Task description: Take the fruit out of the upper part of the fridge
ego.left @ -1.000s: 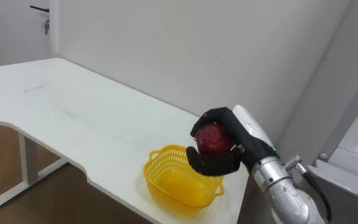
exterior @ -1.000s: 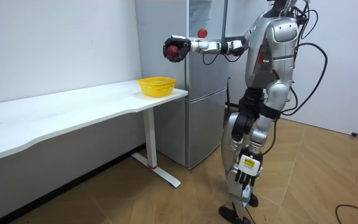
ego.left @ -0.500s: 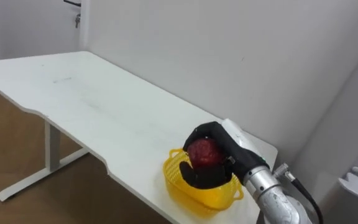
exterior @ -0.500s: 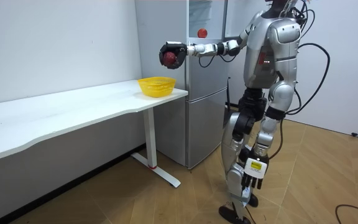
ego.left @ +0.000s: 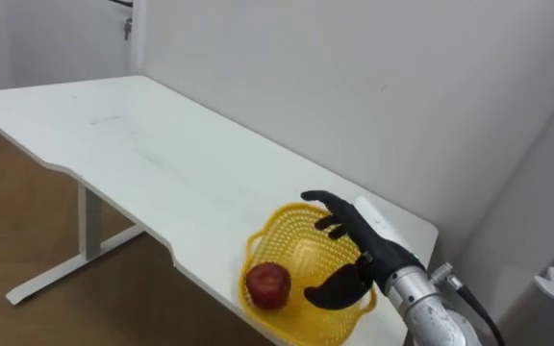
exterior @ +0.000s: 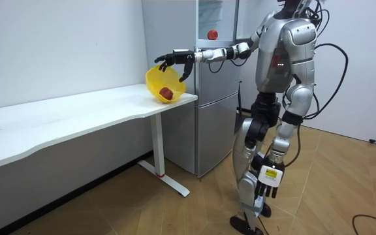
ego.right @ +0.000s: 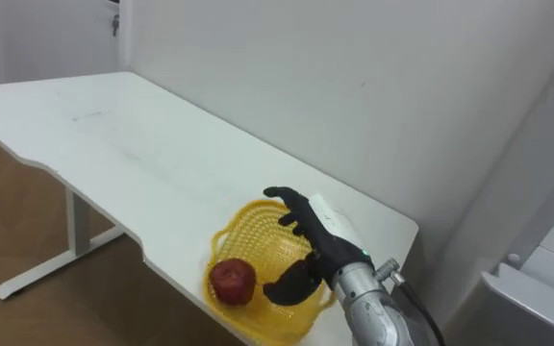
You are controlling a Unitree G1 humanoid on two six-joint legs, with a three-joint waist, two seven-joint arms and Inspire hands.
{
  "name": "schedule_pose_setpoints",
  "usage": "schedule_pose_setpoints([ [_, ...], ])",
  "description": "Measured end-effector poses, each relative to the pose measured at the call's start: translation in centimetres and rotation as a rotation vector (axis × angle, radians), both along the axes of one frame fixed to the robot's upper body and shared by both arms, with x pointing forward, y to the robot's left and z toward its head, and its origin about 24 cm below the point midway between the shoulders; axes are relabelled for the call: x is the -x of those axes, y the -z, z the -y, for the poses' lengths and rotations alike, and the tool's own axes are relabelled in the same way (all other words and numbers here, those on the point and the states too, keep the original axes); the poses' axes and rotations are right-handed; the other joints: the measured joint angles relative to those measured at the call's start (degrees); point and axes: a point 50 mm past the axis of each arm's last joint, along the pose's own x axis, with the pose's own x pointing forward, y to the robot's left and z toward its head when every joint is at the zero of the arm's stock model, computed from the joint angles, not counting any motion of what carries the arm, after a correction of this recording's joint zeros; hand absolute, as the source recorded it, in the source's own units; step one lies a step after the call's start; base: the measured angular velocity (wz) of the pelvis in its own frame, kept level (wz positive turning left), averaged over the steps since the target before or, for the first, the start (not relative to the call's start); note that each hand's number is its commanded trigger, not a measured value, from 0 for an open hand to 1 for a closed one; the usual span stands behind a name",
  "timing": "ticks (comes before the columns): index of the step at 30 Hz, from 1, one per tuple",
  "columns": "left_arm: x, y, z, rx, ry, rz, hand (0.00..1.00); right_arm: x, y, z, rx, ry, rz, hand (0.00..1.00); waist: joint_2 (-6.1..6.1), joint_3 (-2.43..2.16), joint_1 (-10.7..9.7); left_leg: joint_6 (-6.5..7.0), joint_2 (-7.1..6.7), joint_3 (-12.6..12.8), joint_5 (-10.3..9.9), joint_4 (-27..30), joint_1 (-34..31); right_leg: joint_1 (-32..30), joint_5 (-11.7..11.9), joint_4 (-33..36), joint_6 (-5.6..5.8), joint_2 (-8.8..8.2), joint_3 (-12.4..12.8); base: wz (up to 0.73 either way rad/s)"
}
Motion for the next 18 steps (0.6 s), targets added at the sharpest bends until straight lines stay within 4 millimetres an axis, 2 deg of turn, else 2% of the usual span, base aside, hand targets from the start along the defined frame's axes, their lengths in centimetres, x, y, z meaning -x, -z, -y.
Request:
schedule_pose_setpoints([
  [7,-0.41,-0.05,0.04,0.000,0.006,0.017,0.00,0.00,0.00,0.00,0.000,0.000,0.000,0.00,0.13,0.10,0.0,0.01,-0.02,0.0,0.0,0.3,-0.1,0.0,0.0,0.0,0.00,-0.01,0.1,0.00],
  [12,-0.66,-0.09,0.08,0.000,0.009,0.028,0.00,0.00,0.00,0.00,0.000,0.000,0.000,0.00,0.44,0.33,0.0,0.01,-0.03,0.1,0.0,0.3,-0.1,0.0,0.0,0.0,0.00,-0.01,0.2,0.00],
  [18,-0.70,-0.11,0.08,-0.001,0.009,0.029,0.00,-0.01,0.05,0.03,0.001,0.002,-0.002,0.00,0.45,0.34,0.0,0.01,-0.02,0.2,0.0,0.4,0.0,0.0,0.0,0.0,0.00,0.02,0.4,0.00],
])
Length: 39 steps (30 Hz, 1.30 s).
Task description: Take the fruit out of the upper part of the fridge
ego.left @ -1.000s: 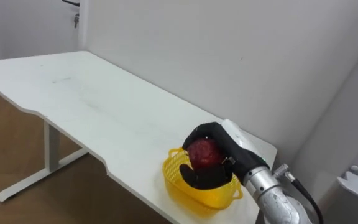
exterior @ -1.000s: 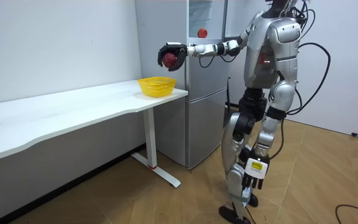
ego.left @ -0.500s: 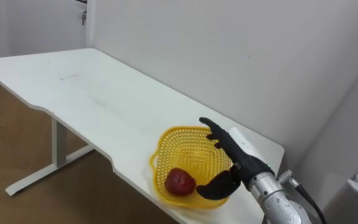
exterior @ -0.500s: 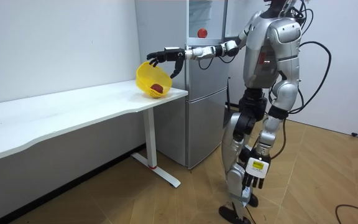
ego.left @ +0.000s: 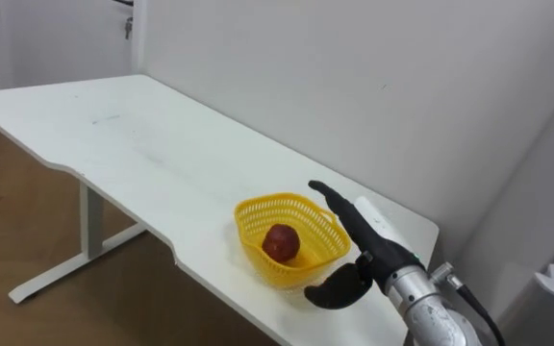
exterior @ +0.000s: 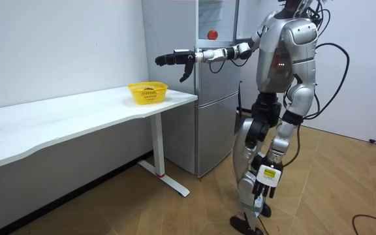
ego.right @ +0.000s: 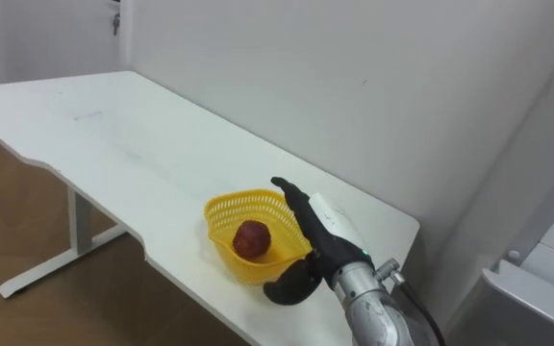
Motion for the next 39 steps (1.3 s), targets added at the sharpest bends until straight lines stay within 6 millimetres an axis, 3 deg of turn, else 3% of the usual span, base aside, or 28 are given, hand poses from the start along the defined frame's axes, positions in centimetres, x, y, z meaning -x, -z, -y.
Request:
schedule_pose_setpoints([
  [14,0.1,0.0,0.0,-0.002,-0.004,-0.007,0.00,0.0,0.0,0.1,0.002,0.002,0.001,0.00,0.30,-0.07,-0.1,0.00,0.02,0.2,0.0,0.0,0.1,0.0,0.0,-0.1,0.00,0.00,0.1,0.00],
  [19,0.8,0.1,0.1,-0.008,-0.032,-0.007,0.00,-0.1,-1.3,0.5,-0.076,0.009,0.033,0.00,0.91,0.00,-1.5,0.01,0.03,0.4,0.0,-0.1,0.6,0.5,0.0,0.0,0.00,-0.28,0.4,-0.01],
  [22,1.5,0.2,0.3,-0.016,-0.048,-0.014,0.00,0.1,-4.3,0.8,-0.202,0.022,0.153,0.00,1.87,-0.11,-3.2,0.02,0.06,0.9,0.0,-0.1,0.8,0.5,0.0,0.0,0.00,-0.05,1.1,-0.10],
  [25,2.0,0.3,0.7,-0.018,-0.059,-0.016,0.00,1.1,-6.4,1.2,-0.343,0.042,0.279,0.00,3.62,-0.86,-4.7,0.12,0.19,2.6,0.0,-0.1,1.7,0.8,0.0,0.0,0.00,-0.12,2.3,-0.18],
  [27,2.0,0.4,1.0,-0.013,-0.062,-0.006,0.00,2.0,-6.9,1.4,-0.382,0.043,0.321,0.00,4.64,-1.14,-5.3,0.20,0.25,3.5,0.0,-0.2,2.4,1.0,0.0,0.0,0.01,-0.09,3.5,-0.22],
  [30,1.9,0.5,1.4,-0.002,-0.064,0.009,0.00,3.4,-7.7,1.9,-0.433,0.059,0.394,0.00,6.43,-1.04,-6.6,0.35,0.60,5.2,0.0,-1.4,3.5,1.1,0.2,0.2,0.01,0.11,5.3,-0.30],
  [34,2.3,0.6,1.7,0.004,-0.105,0.012,0.00,5.8,-8.2,2.5,-0.480,0.073,0.469,0.00,7.42,-1.41,-8.9,0.35,1.16,6.9,0.0,-2.0,4.1,0.5,0.4,0.6,-0.18,0.40,6.7,-0.25],
  [35,2.6,0.7,1.9,0.007,-0.110,-0.001,0.00,6.2,-8.3,2.7,-0.487,0.072,0.484,0.00,7.75,-1.56,-10.7,0.35,1.19,7.1,0.0,-1.9,4.3,0.5,0.4,0.7,-0.19,0.36,7.2,-0.23],
  [39,3.0,1.0,2.8,0.030,-0.109,0.004,0.00,7.2,-8.5,4.0,-0.513,0.117,0.537,0.00,8.70,-1.51,-13.0,0.35,1.62,9.5,0.0,-3.1,5.6,0.2,0.4,1.2,-0.26,0.47,8.8,-0.29],
])
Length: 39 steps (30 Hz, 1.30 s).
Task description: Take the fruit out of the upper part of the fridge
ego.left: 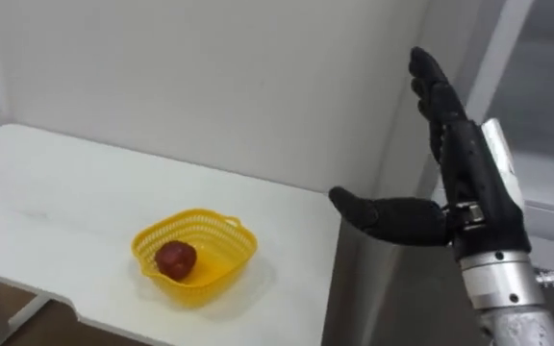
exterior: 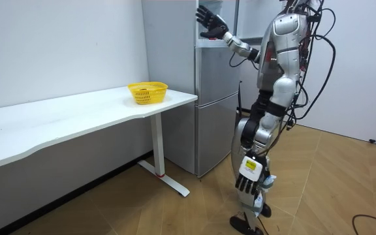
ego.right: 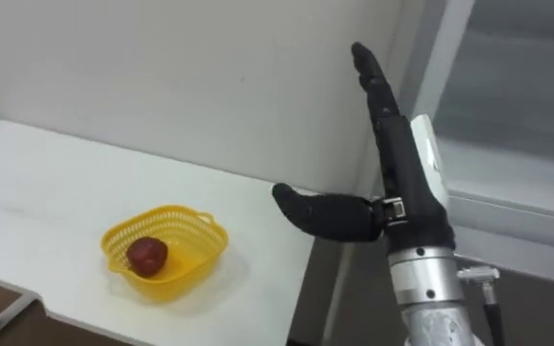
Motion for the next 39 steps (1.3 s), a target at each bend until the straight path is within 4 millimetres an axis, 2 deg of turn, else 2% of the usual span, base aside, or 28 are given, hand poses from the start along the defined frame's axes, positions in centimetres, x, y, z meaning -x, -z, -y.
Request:
schedule_pose_setpoints([
  [4,0.2,0.1,0.2,0.005,-0.002,-0.001,0.00,0.7,-0.7,1.2,-0.005,0.079,0.068,0.00,0.76,-0.22,-1.6,0.00,0.31,1.7,0.0,-1.0,1.6,0.5,0.1,0.0,-0.08,0.57,1.7,-0.20],
  [6,0.2,0.1,0.2,0.006,-0.001,0.003,0.00,1.2,-1.4,1.6,-0.025,0.100,0.117,0.00,1.17,-0.17,-2.2,0.00,0.39,2.2,0.0,-1.1,2.2,0.7,0.1,0.0,-0.08,0.71,2.3,-0.16],
  [12,0.1,0.1,0.2,0.002,0.002,0.002,0.00,2.7,-3.0,1.8,-0.047,0.131,0.245,0.00,1.87,-0.19,-4.4,0.00,0.44,2.5,0.0,-1.4,2.4,0.5,0.1,0.0,-0.08,0.75,2.5,-0.02],
  [19,-0.3,0.2,0.2,-0.003,0.010,0.019,0.00,3.2,-3.7,3.1,-0.055,0.197,0.304,0.00,2.05,-0.14,-5.9,0.00,0.50,3.2,0.0,-1.5,2.6,0.3,0.1,0.1,-0.09,0.94,3.6,-0.06],
  [25,-0.2,0.2,0.2,-0.004,0.004,0.025,0.00,3.5,-3.3,4.1,-0.051,0.238,0.288,0.00,1.88,-0.12,-7.0,0.00,0.53,3.8,0.0,-1.8,3.0,0.4,0.1,0.1,-0.09,0.99,4.1,-0.03],
  [31,0.1,0.2,0.2,-0.002,0.003,0.016,0.00,3.2,-2.9,5.1,-0.094,0.254,0.259,0.00,1.54,-0.02,-7.1,0.00,0.53,3.8,0.0,-1.8,3.3,0.6,0.1,0.0,-0.09,1.01,4.2,0.00],
  [36,0.0,0.2,0.3,0.010,0.003,0.016,0.00,1.9,-1.0,6.3,-0.093,0.310,0.155,0.00,1.27,0.29,-6.9,0.01,0.46,3.7,0.0,-1.6,3.3,0.6,0.0,-0.1,-0.06,0.92,4.3,0.00],
  [39,-0.1,0.2,0.3,0.017,0.004,0.015,0.00,1.3,-0.1,7.4,-0.062,0.345,0.092,0.00,1.01,0.20,-6.5,0.01,0.45,3.6,0.0,-1.6,2.9,0.5,0.0,-0.1,-0.03,0.90,4.1,0.00],
])
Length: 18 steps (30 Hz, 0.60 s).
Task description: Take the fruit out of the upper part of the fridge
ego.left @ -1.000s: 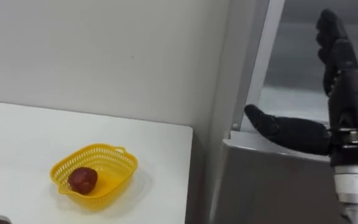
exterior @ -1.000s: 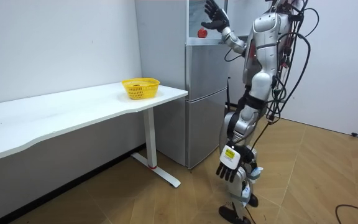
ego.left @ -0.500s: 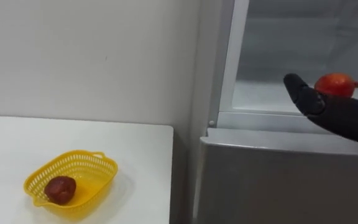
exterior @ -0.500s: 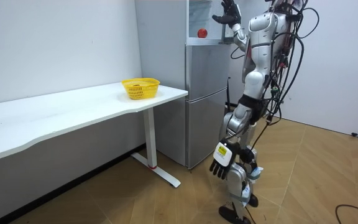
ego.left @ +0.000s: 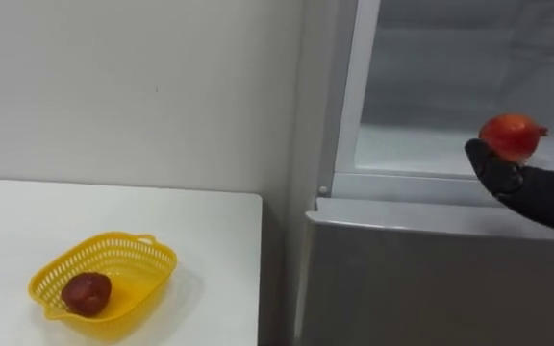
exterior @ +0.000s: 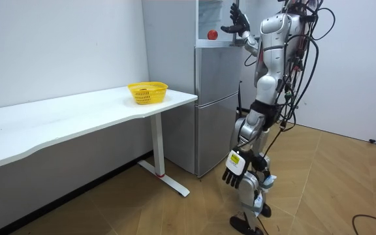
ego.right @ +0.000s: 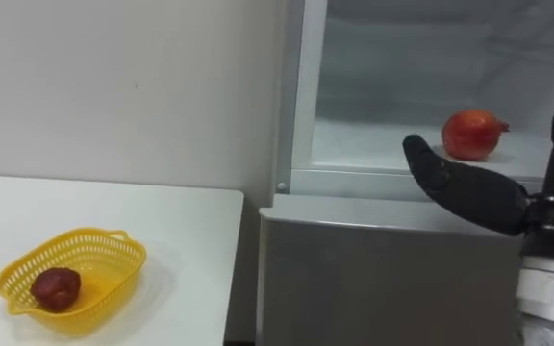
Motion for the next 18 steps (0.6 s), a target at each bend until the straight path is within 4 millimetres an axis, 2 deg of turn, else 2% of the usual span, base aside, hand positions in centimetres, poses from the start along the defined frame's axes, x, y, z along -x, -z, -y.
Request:
schedule_pose_setpoints([
  [3,0.1,0.0,0.0,0.001,-0.001,-0.011,0.00,-0.5,0.5,0.9,0.017,0.033,-0.056,0.00,-0.54,-0.20,0.3,0.00,-0.04,-0.1,0.0,0.5,-0.6,-0.5,0.0,0.1,0.00,-0.08,-0.3,0.00],
  [7,0.0,-0.1,-0.3,-0.008,0.010,-0.005,0.00,-2.1,0.4,2.0,0.010,0.072,-0.101,0.00,-1.18,0.11,0.7,-0.01,-0.01,-0.3,0.0,0.6,-0.7,-0.8,0.0,0.2,-0.01,-0.04,-0.5,0.01],
  [10,-0.1,-0.2,-0.7,-0.016,0.011,-0.009,0.00,-3.1,0.0,3.1,0.012,0.103,-0.129,0.00,-2.38,-0.08,0.7,-0.01,-0.11,-1.6,0.0,0.8,-1.3,-0.8,0.0,0.0,-0.03,-0.18,-1.5,0.17],
  [13,-0.4,-0.4,-1.3,-0.021,0.012,-0.006,0.00,-4.4,-0.6,4.1,-0.015,0.126,-0.159,0.00,-3.76,-0.07,0.8,-0.01,-0.17,-2.1,0.0,1.5,-2.0,-0.8,0.0,0.0,-0.03,-0.29,-2.3,0.13],
  [15,-0.4,-0.5,-1.3,-0.021,0.010,-0.003,0.00,-4.7,-0.8,4.2,-0.026,0.124,-0.158,0.00,-3.96,-0.19,0.8,-0.01,-0.21,-2.4,0.0,2.2,-2.5,-0.8,0.0,0.1,-0.03,-0.41,-2.6,0.10],
  [18,-0.4,-0.5,-1.3,-0.018,0.006,-0.004,0.00,-5.0,-1.1,4.4,-0.030,0.127,-0.164,0.00,-3.79,-0.08,0.6,0.00,-0.21,-3.6,0.0,2.4,-2.5,-0.4,0.0,0.1,-0.03,-0.79,-3.4,0.17],
])
